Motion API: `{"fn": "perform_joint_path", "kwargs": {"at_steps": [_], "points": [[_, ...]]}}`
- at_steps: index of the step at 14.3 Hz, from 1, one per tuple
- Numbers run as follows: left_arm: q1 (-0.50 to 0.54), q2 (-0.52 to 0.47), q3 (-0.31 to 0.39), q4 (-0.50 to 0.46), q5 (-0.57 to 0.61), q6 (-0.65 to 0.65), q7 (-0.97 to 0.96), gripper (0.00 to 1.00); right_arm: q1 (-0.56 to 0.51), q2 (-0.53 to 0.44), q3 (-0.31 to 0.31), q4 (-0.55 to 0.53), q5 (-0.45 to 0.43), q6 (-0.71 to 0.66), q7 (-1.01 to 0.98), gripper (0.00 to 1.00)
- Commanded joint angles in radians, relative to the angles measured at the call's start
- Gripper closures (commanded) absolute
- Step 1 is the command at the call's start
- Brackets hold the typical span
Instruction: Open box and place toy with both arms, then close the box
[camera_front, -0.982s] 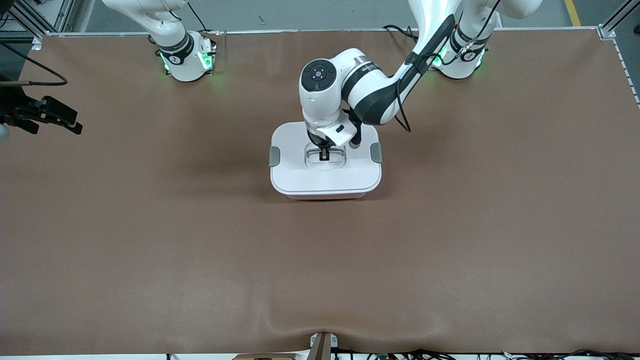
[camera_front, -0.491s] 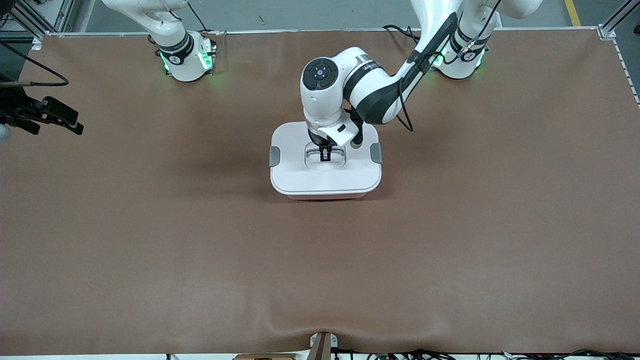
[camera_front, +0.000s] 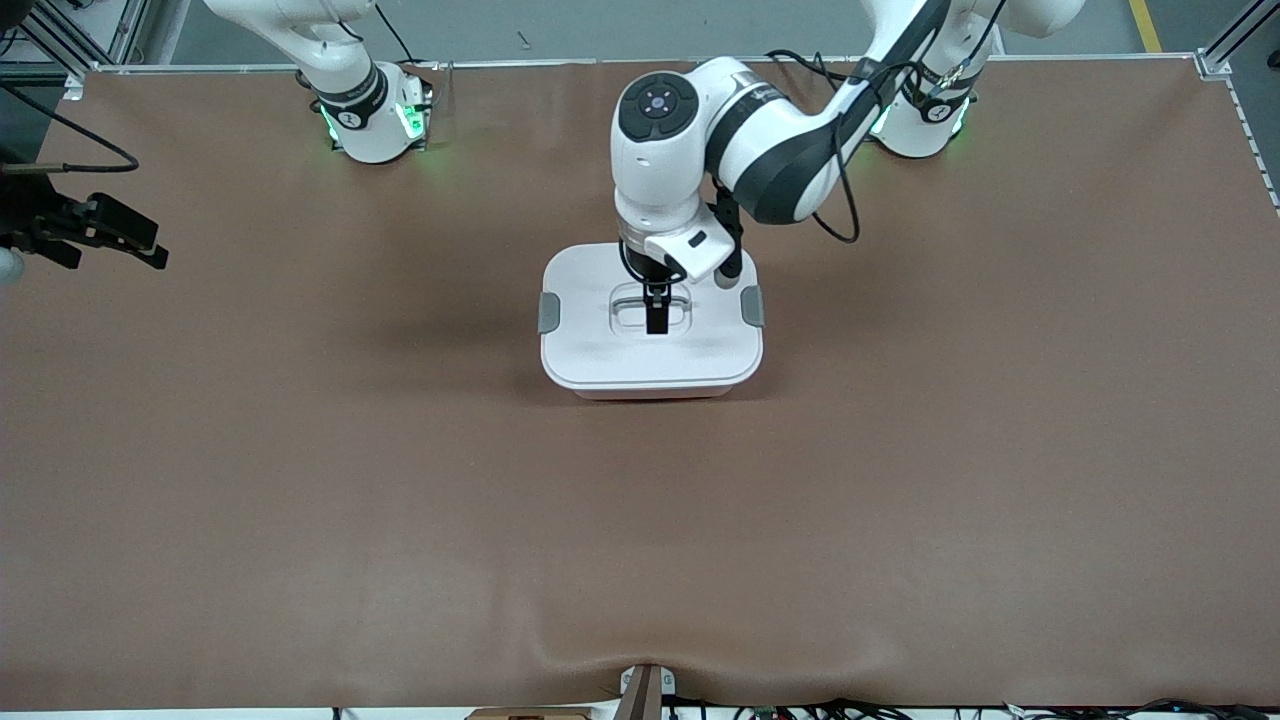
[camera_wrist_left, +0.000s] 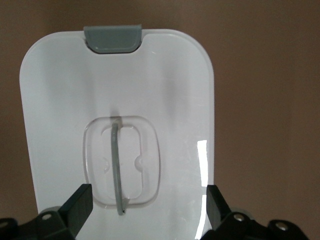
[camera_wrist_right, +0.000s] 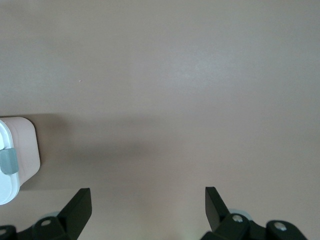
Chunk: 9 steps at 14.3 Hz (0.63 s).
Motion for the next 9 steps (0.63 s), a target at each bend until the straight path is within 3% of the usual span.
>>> {"fn": "perform_joint_path", "kwargs": {"at_steps": [1,4,9], "points": [[0.069,-0.051,-0.002,0.004,0.017,-0.022,0.099,0.00,0.008,0.010,-0.003,0.025,-0.009,-0.017,-0.005,0.00],[0.142,-0.098,-0.004,0.004,0.008,-0.031,0.217,0.00,0.007,0.010,-0.003,0.028,-0.012,-0.021,-0.010,0.00],[0.255,-0.149,-0.007,0.007,0.002,-0.169,0.484,0.00,0.008,0.010,-0.003,0.027,-0.014,-0.021,-0.004,0.00]]}}
